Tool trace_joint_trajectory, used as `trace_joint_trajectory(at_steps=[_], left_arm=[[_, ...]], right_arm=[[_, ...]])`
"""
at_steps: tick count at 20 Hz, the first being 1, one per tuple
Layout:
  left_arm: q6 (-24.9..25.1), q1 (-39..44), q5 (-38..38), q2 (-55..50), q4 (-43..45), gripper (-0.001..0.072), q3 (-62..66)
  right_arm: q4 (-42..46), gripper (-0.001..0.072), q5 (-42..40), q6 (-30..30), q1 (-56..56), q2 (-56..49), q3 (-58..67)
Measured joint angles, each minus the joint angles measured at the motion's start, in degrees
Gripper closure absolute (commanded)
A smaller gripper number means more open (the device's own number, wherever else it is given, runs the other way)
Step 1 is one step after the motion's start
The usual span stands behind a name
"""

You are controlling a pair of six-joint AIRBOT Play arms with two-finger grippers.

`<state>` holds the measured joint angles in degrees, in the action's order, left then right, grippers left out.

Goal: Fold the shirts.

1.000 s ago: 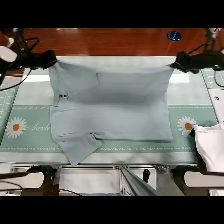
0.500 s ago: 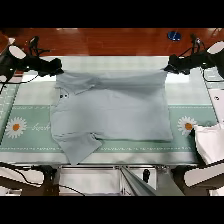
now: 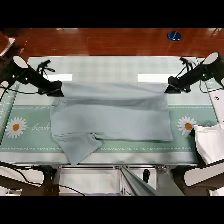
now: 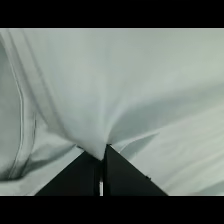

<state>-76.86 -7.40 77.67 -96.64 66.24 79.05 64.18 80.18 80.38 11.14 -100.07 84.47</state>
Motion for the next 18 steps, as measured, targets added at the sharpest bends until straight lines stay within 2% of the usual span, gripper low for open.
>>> trace_joint_trajectory(at_steps=[1,2,3,4,8,12,15,18], left_arm=[[0.3,0.0,0.6,0.0,0.3,0.0681,-0.6],[0.5,0.0,0.8,0.0,0.5,0.0594,-1.0],[0.6,0.0,1.4,-0.1,0.6,0.0347,-1.4],[0.5,0.0,1.8,-0.1,0.7,0.0202,-1.6],[-0.5,-0.1,4.1,0.9,0.8,0.0200,-2.0],[-0.3,-2.3,4.9,8.1,0.8,0.0200,-7.8],[1.4,-7.2,2.6,17.3,0.4,0.0200,-20.7],[4.2,-15.4,1.4,26.5,-3.4,0.0200,-34.3]], right_arm=[[0.3,0.0672,0.2,0.0,0.0,0.0,-1.1],[0.5,0.0514,0.2,0.0,0.0,0.0,-1.9],[0.6,0.0285,-0.1,0.2,-0.1,0.0,-2.5],[0.6,0.0300,-0.3,0.6,-0.1,0.0,-2.9],[0.8,0.0300,0.6,1.8,0.1,2.0,-3.7],[6.7,0.0300,-0.2,3.1,2.0,10.8,-7.8],[8.0,0.0300,-6.4,4.0,4.8,22.4,-19.5],[3.0,0.0300,-13.5,3.3,6.3,34.6,-34.1]])
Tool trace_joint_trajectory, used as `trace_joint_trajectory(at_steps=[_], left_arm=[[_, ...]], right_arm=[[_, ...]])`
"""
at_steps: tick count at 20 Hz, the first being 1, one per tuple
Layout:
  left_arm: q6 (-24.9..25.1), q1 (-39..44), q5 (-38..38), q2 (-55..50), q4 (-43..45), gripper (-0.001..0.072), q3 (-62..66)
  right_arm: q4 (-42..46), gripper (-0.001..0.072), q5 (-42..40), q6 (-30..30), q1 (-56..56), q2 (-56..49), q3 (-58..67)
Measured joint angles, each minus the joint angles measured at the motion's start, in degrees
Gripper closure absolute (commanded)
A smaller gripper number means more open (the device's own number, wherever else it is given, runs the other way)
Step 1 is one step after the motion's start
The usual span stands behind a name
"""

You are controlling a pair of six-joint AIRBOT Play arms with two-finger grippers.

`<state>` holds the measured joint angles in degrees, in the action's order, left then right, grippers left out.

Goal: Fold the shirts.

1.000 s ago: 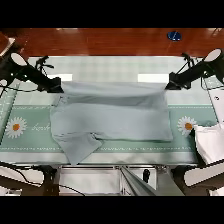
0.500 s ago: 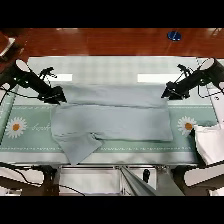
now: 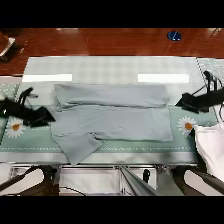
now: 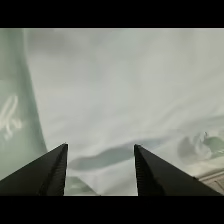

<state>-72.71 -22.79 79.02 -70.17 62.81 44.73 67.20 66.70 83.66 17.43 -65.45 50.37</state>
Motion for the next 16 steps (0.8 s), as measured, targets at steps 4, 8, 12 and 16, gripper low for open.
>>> trace_joint_trajectory(at_steps=[4,8,12,16], left_arm=[[-1.3,-8.0,-2.4,9.2,-3.8,0.0200,-13.2],[-2.4,-7.7,-3.7,11.9,-5.0,0.0200,-19.8],[-2.8,-5.1,-4.7,12.2,-5.3,0.0201,-22.0],[-3.1,-2.2,-4.9,9.3,-5.9,0.0201,-22.6]], right_arm=[[-8.4,0.0300,-5.0,-2.4,0.7,11.5,-14.1],[-13.0,0.0300,-6.5,-3.5,0.8,15.4,-19.3],[-17.1,0.0300,-7.3,-4.3,0.9,16.5,-20.8],[-20.6,0.0300,-7.5,-5.1,0.9,16.8,-21.1]])
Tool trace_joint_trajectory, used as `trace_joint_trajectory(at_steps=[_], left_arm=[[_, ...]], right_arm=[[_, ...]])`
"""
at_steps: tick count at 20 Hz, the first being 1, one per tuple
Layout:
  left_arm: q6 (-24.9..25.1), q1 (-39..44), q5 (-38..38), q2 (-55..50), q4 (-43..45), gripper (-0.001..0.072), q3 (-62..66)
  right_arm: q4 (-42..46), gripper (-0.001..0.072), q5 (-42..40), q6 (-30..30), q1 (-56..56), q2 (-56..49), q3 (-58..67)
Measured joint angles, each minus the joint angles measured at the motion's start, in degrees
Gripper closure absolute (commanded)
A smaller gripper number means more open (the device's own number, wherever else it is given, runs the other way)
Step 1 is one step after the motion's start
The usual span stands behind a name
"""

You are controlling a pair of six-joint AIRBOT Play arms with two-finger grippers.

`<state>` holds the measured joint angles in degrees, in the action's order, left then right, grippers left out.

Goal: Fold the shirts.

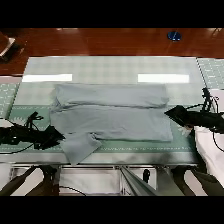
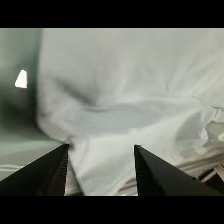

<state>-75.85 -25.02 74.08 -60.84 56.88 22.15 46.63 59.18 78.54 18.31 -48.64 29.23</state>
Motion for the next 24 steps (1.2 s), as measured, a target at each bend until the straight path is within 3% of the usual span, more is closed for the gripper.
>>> trace_joint_trajectory(at_steps=[2,3,4,5,7,10,14,19,24], left_arm=[[0.0,1.2,0.2,-1.7,-0.6,0.0215,0.0],[0.0,1.7,0.1,-2.3,-0.9,0.0348,-0.1],[0.2,2.4,-0.8,-2.8,-1.1,0.0561,-0.2],[0.4,3.1,-2.5,-3.2,-1.3,0.0678,-0.2],[1.0,4.4,-5.0,-3.6,-3.6,0.0683,-0.2],[2.2,5.2,-6.2,-3.9,-5.0,0.0683,-0.2],[3.0,5.6,-6.7,-4.0,-5.7,0.0683,-0.2],[3.8,5.7,-7.1,-4.0,-5.9,0.0683,-0.2],[4.1,5.7,-7.1,-4.0,-5.9,0.0683,-0.2]], right_arm=[[-0.7,0.0300,0.0,-0.2,0.0,0.0,-0.1],[-1.0,0.0300,-0.1,-0.2,0.0,0.1,-0.1],[-1.1,0.0300,-0.1,-0.2,0.0,0.1,-0.1],[-1.2,0.0300,-0.1,-0.2,0.0,0.1,-0.1],[0.5,0.0300,0.0,0.2,0.9,0.1,-0.1],[10.4,0.0301,1.5,5.0,4.6,0.0,-0.1],[20.7,0.0301,9.1,8.9,10.1,-2.5,-0.1],[22.1,0.0301,16.5,6.7,12.0,-7.3,-0.3],[19.1,0.0301,17.6,4.0,12.4,-10.8,-2.2]])
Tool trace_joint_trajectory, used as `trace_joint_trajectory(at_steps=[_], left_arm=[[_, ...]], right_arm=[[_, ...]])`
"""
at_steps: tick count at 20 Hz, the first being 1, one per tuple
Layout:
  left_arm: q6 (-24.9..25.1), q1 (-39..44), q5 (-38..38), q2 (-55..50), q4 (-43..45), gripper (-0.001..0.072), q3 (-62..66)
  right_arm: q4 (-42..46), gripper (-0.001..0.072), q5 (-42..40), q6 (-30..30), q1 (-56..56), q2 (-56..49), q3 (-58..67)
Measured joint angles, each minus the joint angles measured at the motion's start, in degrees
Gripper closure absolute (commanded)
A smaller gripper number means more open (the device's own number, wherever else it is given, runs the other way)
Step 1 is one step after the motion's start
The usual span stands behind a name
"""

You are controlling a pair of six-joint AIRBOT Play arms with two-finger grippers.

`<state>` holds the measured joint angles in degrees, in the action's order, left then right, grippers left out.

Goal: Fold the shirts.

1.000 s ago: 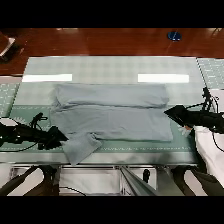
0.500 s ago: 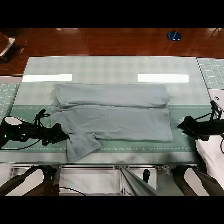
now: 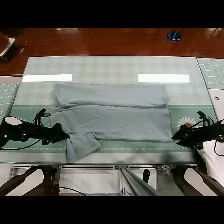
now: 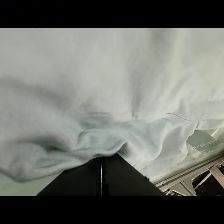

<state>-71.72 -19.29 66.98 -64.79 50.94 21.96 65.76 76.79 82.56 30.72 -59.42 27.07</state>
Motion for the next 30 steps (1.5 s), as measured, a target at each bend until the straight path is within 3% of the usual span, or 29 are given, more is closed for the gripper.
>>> trace_joint_trajectory(at_steps=[15,16,18,22,30], left_arm=[[0.4,0.0,-0.6,0.0,-0.3,0.0683,0.0],[0.5,0.0,-0.7,0.0,-0.3,0.0683,0.0],[0.9,-0.1,-0.8,0.0,-0.4,0.0683,0.2],[1.6,-0.9,-0.9,-0.1,-0.5,0.0682,4.2],[1.4,2.4,0.4,-4.0,-9.0,0.0683,21.9]], right_arm=[[-8.0,0.0310,-5.0,-1.1,-3.4,-5.5,-0.8],[-9.1,0.0370,-5.4,-1.1,-4.9,-6.3,-0.7],[-10.2,0.0690,-8.1,-1.4,-7.2,-7.4,-0.3],[-12.1,0.0693,-8.6,-3.7,-9.4,-8.2,4.6],[-15.1,0.0693,-4.5,-5.2,-11.0,-10.3,20.5]])
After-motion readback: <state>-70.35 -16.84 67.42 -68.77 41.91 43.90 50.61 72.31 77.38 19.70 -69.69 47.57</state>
